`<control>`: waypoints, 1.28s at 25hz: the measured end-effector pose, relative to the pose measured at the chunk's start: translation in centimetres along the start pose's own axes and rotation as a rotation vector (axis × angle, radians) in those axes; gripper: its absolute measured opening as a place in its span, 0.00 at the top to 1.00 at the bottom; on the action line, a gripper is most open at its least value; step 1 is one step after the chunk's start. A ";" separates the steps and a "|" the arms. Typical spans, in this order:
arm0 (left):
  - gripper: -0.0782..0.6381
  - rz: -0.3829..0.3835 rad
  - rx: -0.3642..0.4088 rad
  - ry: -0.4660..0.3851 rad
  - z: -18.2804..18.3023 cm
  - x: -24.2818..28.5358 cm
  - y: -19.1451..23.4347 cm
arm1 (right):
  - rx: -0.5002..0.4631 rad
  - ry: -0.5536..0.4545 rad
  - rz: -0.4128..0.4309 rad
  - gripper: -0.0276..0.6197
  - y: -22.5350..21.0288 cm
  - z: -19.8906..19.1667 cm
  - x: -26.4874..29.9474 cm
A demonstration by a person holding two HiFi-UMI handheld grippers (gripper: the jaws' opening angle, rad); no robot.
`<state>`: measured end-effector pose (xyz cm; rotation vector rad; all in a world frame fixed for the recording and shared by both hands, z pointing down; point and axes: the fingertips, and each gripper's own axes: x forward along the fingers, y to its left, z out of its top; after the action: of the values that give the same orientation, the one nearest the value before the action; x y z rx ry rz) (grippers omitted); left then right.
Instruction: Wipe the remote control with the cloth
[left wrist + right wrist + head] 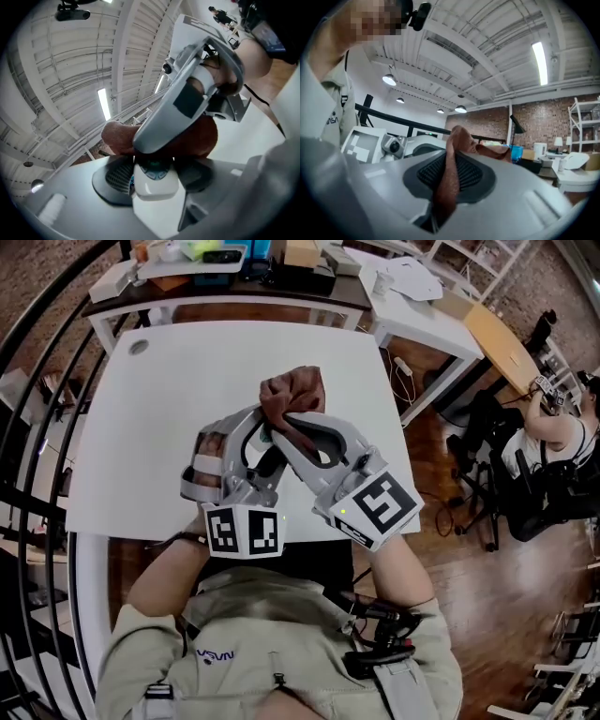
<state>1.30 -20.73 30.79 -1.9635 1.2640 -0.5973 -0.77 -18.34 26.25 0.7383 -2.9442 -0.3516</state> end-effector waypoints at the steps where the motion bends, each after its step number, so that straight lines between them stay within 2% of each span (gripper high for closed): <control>1: 0.50 0.001 -0.009 -0.001 -0.2 -0.1 0.0 | 0.017 -0.003 0.049 0.87 1.1 -0.2 0.1; 4: 0.50 0.003 -0.045 -0.025 -0.3 -0.4 0.4 | 0.047 -0.002 0.155 0.87 2.7 -0.4 -0.2; 6: 0.50 -0.014 -0.116 -0.068 0.0 -0.8 0.7 | 0.031 -0.025 0.177 0.87 3.0 0.4 -0.8; 7: 0.50 -0.030 -0.174 -0.094 0.2 -1.0 1.0 | 0.024 -0.058 0.146 0.87 2.4 1.1 -1.5; 9: 0.50 -0.068 -0.308 -0.149 0.5 -1.2 2.1 | 0.014 -0.156 -0.017 0.87 -0.9 3.2 -3.4; 11: 0.50 -0.102 -0.406 -0.214 1.3 -1.5 3.6 | 0.001 -0.201 -0.163 0.87 -4.2 4.0 -4.7; 13: 0.50 -0.128 -0.488 -0.271 2.1 -2.0 4.5 | -0.006 -0.166 -0.169 0.87 -4.6 3.0 -4.4; 16: 0.50 -0.158 -0.684 -0.308 2.3 -2.2 5.1 | 0.036 -0.132 -0.045 0.87 -1.8 1.2 -2.9; 19: 0.50 -0.215 -0.803 -0.320 0.9 -2.1 5.3 | 0.124 -0.173 0.020 0.88 -0.7 0.8 -2.6; 21: 0.50 -0.246 -0.935 -0.347 0.2 -2.1 5.6 | 0.192 -0.233 -0.027 0.88 -2.1 1.0 -3.3; 23: 0.50 -0.260 -1.055 -0.378 0.3 -2.2 6.4 | 0.247 -0.288 -0.136 0.88 -4.3 0.9 -4.4; 25: 0.50 -0.274 -1.129 -0.410 1.0 -2.4 7.1 | 0.292 -0.323 -0.234 0.88 -6.3 0.4 -5.3; 26: 0.50 -0.288 -1.148 -0.419 1.5 -2.4 7.2 | 0.296 -0.329 -0.246 0.88 -6.5 0.2 -5.3; 29: 0.50 -0.351 -1.178 -0.413 2.6 -2.0 6.2 | 0.219 -0.326 -0.191 0.88 -4.7 0.8 -4.1; 32: 0.50 -0.399 -1.278 -0.423 3.0 -1.7 6.3 | 0.065 -0.263 -0.051 0.88 -0.3 0.7 -2.1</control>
<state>-0.92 -19.86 24.05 -3.1569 1.0261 0.6602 1.13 -17.46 25.41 0.8360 -3.2003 -0.3859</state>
